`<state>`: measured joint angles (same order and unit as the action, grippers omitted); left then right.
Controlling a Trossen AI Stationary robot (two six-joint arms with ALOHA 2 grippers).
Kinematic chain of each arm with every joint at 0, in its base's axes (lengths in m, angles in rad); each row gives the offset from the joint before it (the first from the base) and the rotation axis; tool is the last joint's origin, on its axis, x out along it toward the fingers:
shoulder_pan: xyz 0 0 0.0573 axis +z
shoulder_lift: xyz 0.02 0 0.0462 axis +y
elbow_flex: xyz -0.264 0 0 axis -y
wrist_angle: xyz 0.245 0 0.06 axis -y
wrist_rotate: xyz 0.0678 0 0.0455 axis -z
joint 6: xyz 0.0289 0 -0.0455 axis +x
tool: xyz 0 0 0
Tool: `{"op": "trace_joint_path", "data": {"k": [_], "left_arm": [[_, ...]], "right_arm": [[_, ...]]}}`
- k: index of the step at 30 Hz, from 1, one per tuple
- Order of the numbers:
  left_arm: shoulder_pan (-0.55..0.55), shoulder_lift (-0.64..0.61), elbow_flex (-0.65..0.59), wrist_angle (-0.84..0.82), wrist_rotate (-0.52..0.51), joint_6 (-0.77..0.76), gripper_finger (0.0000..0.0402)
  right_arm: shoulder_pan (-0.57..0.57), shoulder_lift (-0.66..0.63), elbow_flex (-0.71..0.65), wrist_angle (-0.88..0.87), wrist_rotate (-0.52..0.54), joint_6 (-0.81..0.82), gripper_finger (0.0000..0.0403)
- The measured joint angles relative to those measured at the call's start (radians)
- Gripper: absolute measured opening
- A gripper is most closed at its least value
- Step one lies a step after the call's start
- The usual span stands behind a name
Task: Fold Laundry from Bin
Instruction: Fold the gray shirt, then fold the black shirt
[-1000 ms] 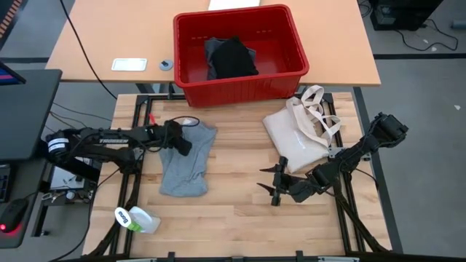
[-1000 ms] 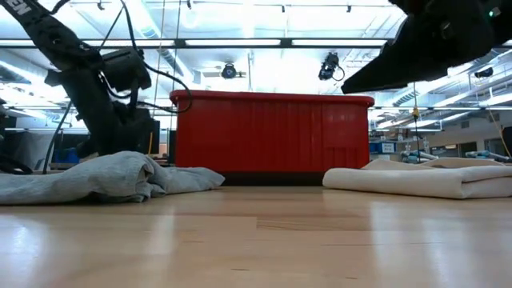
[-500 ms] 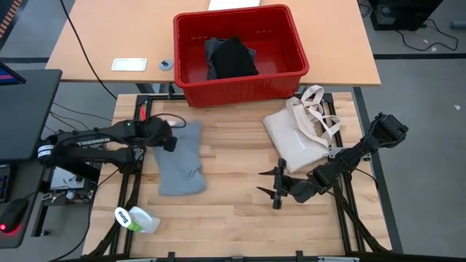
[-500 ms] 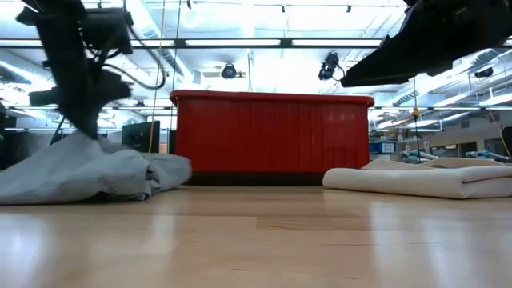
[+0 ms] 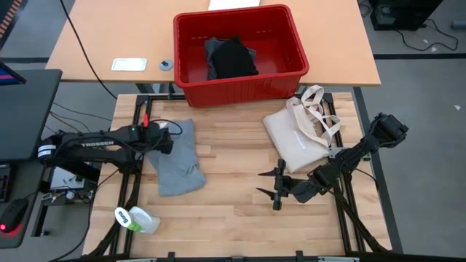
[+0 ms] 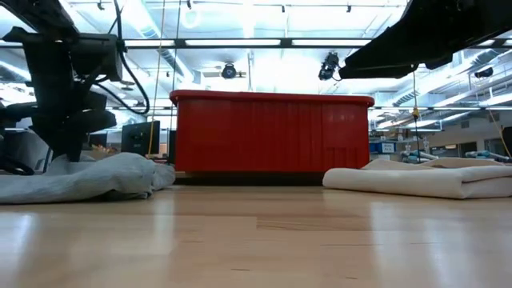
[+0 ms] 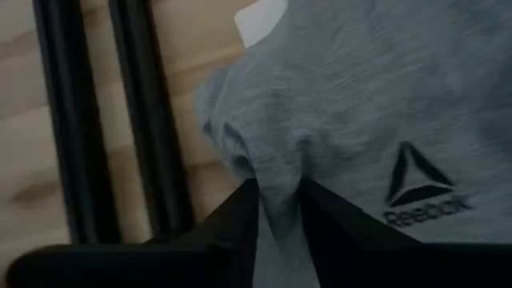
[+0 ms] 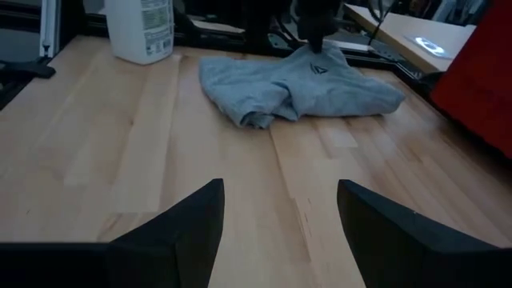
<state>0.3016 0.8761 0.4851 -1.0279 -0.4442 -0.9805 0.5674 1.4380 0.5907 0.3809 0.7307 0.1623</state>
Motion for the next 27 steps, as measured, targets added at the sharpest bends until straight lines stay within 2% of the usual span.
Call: {"op": "trace_joint_path", "data": {"k": [8,13,18,19,21,24,27], "left_arm": [[-0.043,0.000,0.073,0.034,-0.008,0.047,0.0141],[-0.062,0.000,0.175,0.026,-0.096,0.136,0.0156],[-0.080,0.001,0.226,-0.009,-0.165,0.136,0.0156],[-0.086,0.001,0.227,0.002,-0.148,0.139,0.0156],[-0.110,0.001,0.213,0.086,-0.053,0.177,0.0156],[-0.179,0.012,0.143,0.351,0.128,0.229,0.0155],[-0.280,0.051,0.073,0.563,0.143,0.241,0.0155]], "right_arm": [[0.000,0.000,0.000,0.000,-0.017,0.008,0.0250],[0.000,0.000,0.000,0.000,-0.021,0.010,0.0250],[0.000,0.000,0.000,0.000,-0.022,0.010,0.0250],[0.000,0.000,0.000,0.000,-0.022,0.009,0.0250],[0.000,0.000,0.000,0.000,-0.021,0.002,0.0250],[0.000,0.000,0.000,0.000,-0.021,-0.007,0.0250],[-0.007,0.000,0.000,0.000,-0.021,-0.008,0.0250]]}}
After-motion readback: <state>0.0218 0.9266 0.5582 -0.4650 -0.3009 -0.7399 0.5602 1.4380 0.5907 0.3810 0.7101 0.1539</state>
